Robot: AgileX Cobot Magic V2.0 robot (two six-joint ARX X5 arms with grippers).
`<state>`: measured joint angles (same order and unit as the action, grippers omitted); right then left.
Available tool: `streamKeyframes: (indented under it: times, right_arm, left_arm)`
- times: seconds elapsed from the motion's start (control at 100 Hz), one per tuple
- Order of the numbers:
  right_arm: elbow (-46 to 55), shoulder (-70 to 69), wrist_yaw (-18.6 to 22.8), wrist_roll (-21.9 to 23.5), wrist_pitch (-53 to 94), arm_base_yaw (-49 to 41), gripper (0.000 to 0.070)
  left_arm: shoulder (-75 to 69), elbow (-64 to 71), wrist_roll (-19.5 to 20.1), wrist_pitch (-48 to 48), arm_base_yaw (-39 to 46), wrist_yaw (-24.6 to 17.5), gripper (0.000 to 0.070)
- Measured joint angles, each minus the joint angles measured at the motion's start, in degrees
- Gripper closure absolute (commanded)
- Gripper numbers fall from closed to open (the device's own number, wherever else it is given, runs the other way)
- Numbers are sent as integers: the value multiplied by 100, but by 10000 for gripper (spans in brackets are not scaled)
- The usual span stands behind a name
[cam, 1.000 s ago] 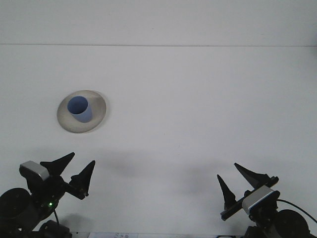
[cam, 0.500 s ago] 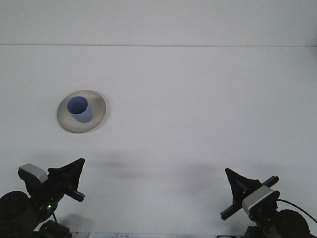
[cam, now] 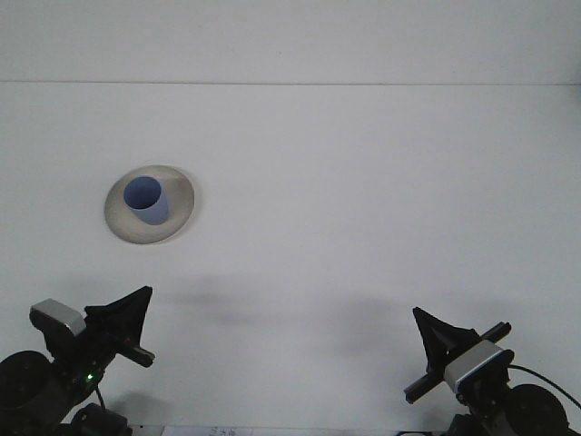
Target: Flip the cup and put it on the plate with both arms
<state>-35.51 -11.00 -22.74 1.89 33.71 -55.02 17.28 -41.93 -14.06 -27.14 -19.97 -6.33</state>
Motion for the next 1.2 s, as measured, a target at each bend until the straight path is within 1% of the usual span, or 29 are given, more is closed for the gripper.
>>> streamKeyframes:
  times: [0.09,0.2,0.29,0.37,0.53,0.59,0.81,1.2]
  right_arm:
    - [0,0,0,0,2,0,694]
    - [0,0,0,0,0,0,694]
    - [0,0,0,0,0,0,694]
    - [0,0,0,0,0,0,694]
    - [0,0,0,0,0,0,694]
    - [0,0,0,0,0,0,694]
    - [0,0,0,0,0,0,694]
    - [0,0,0,0,0,0,694]
  left_arm:
    - [-173,234,466,396,249,22,686]
    - [-557,1086,1064,1248,667,101,686]
    - [-901,2020,1451,1888,1008,468,686]
    - [-1211,2782,1606,2210,1257,844,686]
    - [-1478,3613,1530,2568,1554,1674,686]
    - [-1523,3713,1478,2590,1604,1784,686]
    - [-1705,3998,1453,2702,1611,1801,686]
    - [-1703,4002,1335,2800,1611,1797,686]
